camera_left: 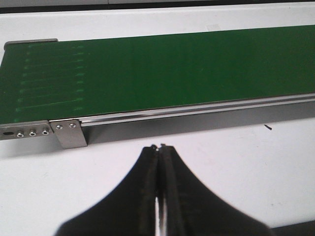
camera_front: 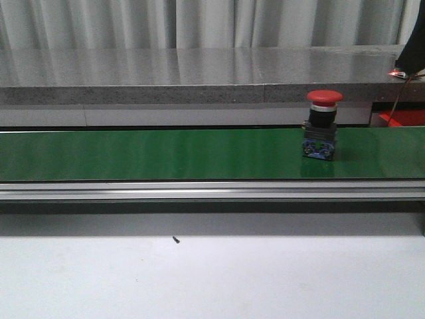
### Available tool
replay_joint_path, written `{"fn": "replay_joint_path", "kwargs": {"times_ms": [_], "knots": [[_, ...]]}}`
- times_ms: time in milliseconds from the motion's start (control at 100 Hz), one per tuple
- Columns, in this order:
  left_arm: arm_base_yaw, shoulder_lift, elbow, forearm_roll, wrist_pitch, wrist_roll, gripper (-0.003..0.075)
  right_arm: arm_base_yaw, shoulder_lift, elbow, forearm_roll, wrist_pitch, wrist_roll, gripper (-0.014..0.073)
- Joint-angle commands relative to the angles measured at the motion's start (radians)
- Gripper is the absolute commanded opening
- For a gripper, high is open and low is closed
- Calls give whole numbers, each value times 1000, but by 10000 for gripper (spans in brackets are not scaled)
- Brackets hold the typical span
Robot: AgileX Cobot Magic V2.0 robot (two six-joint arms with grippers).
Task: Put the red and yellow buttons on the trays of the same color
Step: 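Lower the right gripper onto the red button on the belt and grasp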
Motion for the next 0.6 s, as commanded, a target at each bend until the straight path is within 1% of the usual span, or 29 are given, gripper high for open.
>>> {"fn": "replay_joint_path", "kwargs": {"times_ms": [0,130,310,590], "knots": [[-9,5,-27,-26,-69,-4,-20,35,-35,-27,9,-6,-71,594],[-9,5,-27,-26,-69,-4,-20,74,-20,-27,10,6,-124,594],[-9,5,-27,-26,-69,-4,-20,106,46,-27,23,10,-138,594],[-9,5,-27,-26,-69,-4,-20,111,154,-27,60,-73,-138,594]]}}
